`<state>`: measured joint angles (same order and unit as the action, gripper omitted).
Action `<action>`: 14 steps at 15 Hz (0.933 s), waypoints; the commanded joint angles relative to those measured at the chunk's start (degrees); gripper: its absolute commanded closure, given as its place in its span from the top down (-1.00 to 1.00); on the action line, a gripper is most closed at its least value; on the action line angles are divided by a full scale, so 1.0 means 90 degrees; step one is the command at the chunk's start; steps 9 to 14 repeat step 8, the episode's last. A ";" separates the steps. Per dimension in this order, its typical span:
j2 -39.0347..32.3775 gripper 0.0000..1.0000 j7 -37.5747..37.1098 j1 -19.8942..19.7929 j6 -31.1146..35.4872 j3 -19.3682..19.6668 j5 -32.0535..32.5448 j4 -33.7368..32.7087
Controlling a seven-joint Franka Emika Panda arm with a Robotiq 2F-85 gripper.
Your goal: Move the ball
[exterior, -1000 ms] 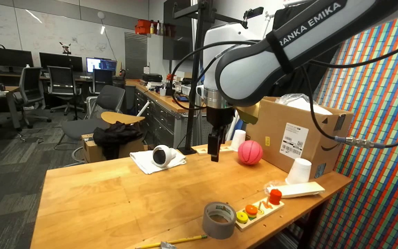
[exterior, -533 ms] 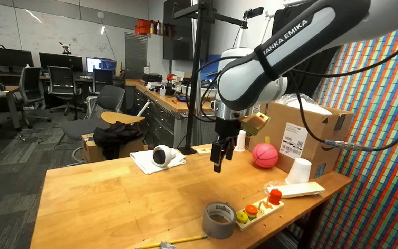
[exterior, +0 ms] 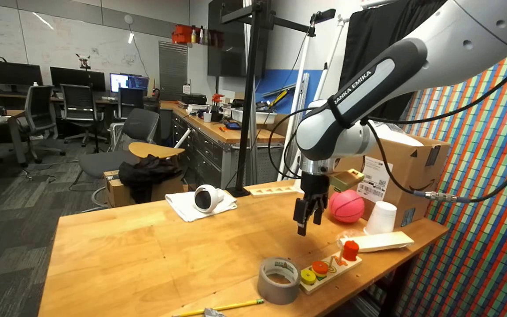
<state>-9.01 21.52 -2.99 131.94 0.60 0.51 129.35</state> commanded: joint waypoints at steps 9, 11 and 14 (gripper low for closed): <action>-0.0012 1.00 0.0051 -0.0086 -0.0013 -0.0014 -0.0085 -0.0011; -0.0012 1.00 0.0051 -0.0086 -0.0013 -0.0014 -0.0085 -0.0011; -0.0012 1.00 0.0051 -0.0086 -0.0013 -0.0014 -0.0085 -0.0011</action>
